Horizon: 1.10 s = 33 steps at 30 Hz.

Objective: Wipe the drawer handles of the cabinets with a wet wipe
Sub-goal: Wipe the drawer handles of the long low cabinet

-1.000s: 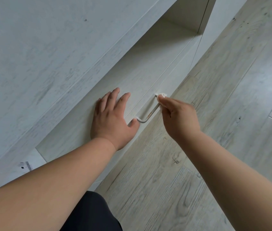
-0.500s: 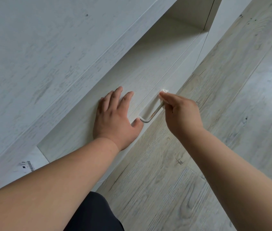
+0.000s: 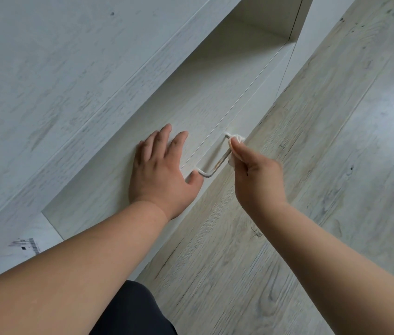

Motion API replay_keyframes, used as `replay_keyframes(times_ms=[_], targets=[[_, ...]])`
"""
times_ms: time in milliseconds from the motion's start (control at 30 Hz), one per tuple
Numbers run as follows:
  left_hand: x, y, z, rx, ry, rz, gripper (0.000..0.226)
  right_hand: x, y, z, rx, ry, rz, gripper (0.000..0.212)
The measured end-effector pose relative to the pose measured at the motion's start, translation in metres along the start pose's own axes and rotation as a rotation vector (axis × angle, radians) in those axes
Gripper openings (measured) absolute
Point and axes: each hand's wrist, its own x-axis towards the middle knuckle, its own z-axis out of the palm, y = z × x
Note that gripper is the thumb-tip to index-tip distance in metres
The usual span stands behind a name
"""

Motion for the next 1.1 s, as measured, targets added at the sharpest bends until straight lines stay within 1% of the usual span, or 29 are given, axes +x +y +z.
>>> replay_keyframes(times_ms=[100, 200, 333, 400, 467, 500, 633, 767, 900, 1000, 1100], targets=[[0.000, 0.000, 0.000, 0.008, -0.006, 0.002, 0.083, 0.019, 0.001, -0.001, -0.044, 0.001, -0.010, 0.031], [0.001, 0.000, 0.001, 0.016, 0.007, 0.003, 0.083, 0.030, -0.001, 0.000, -0.010, -0.024, -0.022, 0.029], [-0.001, -0.001, 0.003, 0.010, 0.018, 0.007, 0.081, 0.002, 0.003, 0.000, -0.008, 0.062, -0.039, 0.032], [0.000, 0.000, 0.003, 0.013, 0.029, 0.013, 0.081, 0.012, 0.002, -0.001, 0.058, 0.049, 0.032, 0.029], [0.001, 0.000, 0.003, 0.019, 0.020, 0.009, 0.081, 0.030, -0.001, 0.000, 0.137, 0.002, 0.127, 0.024], [0.001, 0.000, 0.003, 0.021, 0.011, 0.006, 0.081, 0.033, -0.004, 0.001, 0.139, -0.001, 0.137, 0.023], [0.000, -0.001, 0.003, 0.015, 0.032, 0.009, 0.081, 0.007, -0.003, 0.016, 0.093, 0.098, 0.105, 0.027], [0.000, 0.001, 0.002, 0.011, 0.023, 0.006, 0.081, 0.009, -0.006, 0.016, 0.041, 0.111, 0.104, 0.026], [0.001, 0.001, 0.003, 0.021, 0.019, 0.008, 0.081, 0.013, -0.005, 0.016, 0.066, 0.101, 0.110, 0.024], [0.000, 0.000, 0.003, 0.018, 0.038, 0.013, 0.080, -0.003, -0.003, 0.019, 0.018, 0.110, 0.104, 0.024], [0.001, 0.001, 0.003, 0.019, 0.034, 0.011, 0.081, 0.011, -0.006, 0.011, -0.030, 0.100, 0.085, 0.024]])
